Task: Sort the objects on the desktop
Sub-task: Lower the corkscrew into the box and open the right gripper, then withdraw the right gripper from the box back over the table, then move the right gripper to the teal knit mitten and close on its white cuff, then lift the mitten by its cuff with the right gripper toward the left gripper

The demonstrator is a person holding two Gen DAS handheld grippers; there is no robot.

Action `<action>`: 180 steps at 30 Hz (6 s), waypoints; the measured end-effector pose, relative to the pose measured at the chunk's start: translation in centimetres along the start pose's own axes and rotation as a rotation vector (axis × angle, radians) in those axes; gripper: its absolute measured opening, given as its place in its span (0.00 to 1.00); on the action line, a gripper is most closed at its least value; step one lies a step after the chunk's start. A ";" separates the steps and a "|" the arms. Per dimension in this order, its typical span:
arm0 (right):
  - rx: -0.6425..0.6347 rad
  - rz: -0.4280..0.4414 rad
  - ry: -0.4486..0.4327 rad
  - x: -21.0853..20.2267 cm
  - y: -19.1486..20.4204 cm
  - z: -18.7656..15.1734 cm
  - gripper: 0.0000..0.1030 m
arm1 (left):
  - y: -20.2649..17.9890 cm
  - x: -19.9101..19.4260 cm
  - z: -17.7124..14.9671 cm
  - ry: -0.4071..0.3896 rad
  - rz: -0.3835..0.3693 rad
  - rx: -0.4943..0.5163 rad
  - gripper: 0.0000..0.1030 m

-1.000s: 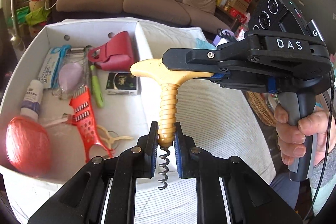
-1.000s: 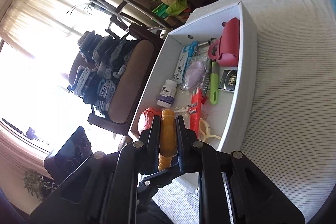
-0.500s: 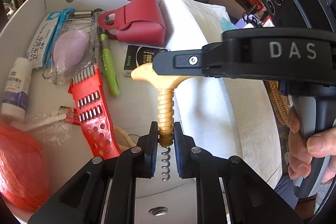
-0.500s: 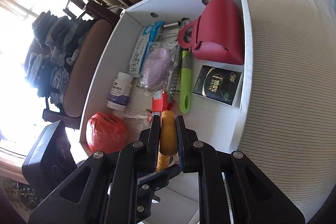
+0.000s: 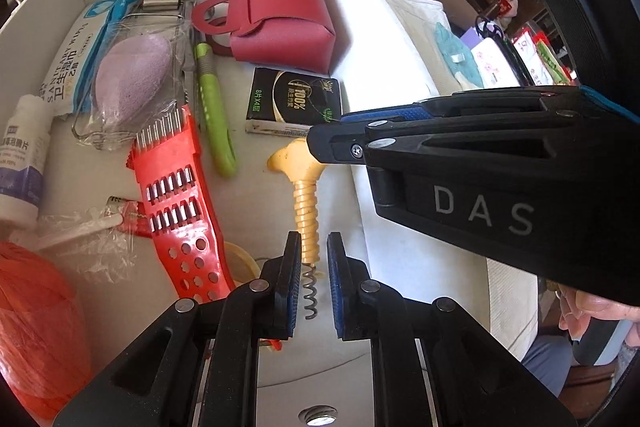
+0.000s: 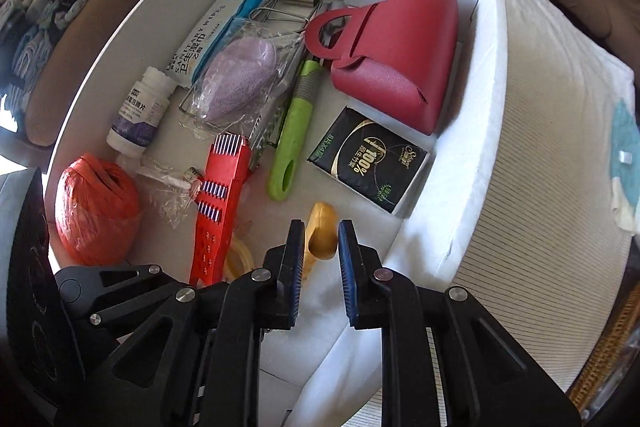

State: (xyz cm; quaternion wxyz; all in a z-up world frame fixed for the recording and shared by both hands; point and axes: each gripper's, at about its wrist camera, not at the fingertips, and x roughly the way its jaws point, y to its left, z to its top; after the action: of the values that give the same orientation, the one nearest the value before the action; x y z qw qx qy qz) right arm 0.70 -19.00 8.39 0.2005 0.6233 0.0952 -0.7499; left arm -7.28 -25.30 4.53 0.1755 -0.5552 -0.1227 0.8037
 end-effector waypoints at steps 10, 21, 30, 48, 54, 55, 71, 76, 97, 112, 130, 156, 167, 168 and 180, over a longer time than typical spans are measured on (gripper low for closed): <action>-0.043 -0.065 -0.050 -2.3 0.6 -0.5 0.17 | -0.6 -1.5 -1.5 -0.014 0.065 0.046 0.11; -0.048 -0.045 -0.110 -4.3 1.5 -3.6 0.35 | -1.8 -6.2 -3.1 -0.102 0.243 0.117 0.65; -0.053 -0.006 -0.213 -7.7 2.2 -6.6 0.84 | -1.9 -9.8 -4.2 -0.151 0.260 0.055 0.99; 0.058 0.013 -0.320 -13.1 -2.5 -14.2 1.00 | -8.0 -12.3 -6.2 -0.195 0.320 0.095 1.00; 0.099 -0.001 -0.344 -14.0 -5.6 -16.4 1.00 | -10.1 -11.4 -6.2 -0.205 0.322 0.093 1.00; 0.106 -0.009 -0.342 -14.0 -6.1 -16.8 1.00 | -10.4 -11.3 -6.2 -0.208 0.319 0.090 1.00; 0.237 -0.061 -0.369 -13.7 -14.6 -22.4 1.00 | -18.8 -7.4 -4.8 -0.226 0.333 0.176 1.00; 0.269 -0.069 -0.373 -13.9 -17.6 -23.6 1.00 | -21.5 -5.3 -4.0 -0.214 0.324 0.205 1.00; 0.446 -0.034 -0.469 -9.8 -29.6 -25.3 1.00 | -25.7 6.7 -1.1 -0.242 0.255 0.169 1.00; 0.567 -0.129 -0.492 -6.4 -37.0 -16.2 1.00 | -23.7 12.0 8.8 -0.239 0.242 0.127 1.00; 0.879 -0.184 -0.490 0.4 -43.8 -8.2 0.67 | -20.6 13.7 8.7 -0.244 0.217 0.095 1.00; 0.615 0.153 -0.397 -2.7 -32.1 -20.0 0.04 | -19.7 7.9 -1.8 -0.138 0.031 0.026 1.00; 0.665 0.413 -0.388 -2.4 -23.6 -29.1 0.04 | -17.1 5.7 -11.4 -0.107 -0.145 -0.204 0.99; 0.661 0.428 -0.388 -2.4 -23.0 -29.7 0.04 | -17.0 5.7 -11.8 -0.106 -0.151 -0.218 0.99; 0.658 0.617 -0.400 -3.6 -18.6 -36.1 0.04 | -16.6 6.2 -15.2 -0.056 -0.218 -0.297 0.99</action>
State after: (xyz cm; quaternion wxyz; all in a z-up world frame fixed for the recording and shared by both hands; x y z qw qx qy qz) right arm 25.78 12.58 2.50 0.2201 0.4967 -0.3758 -0.7508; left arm 7.41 -7.64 0.38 0.1742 -0.5358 -0.3043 0.7681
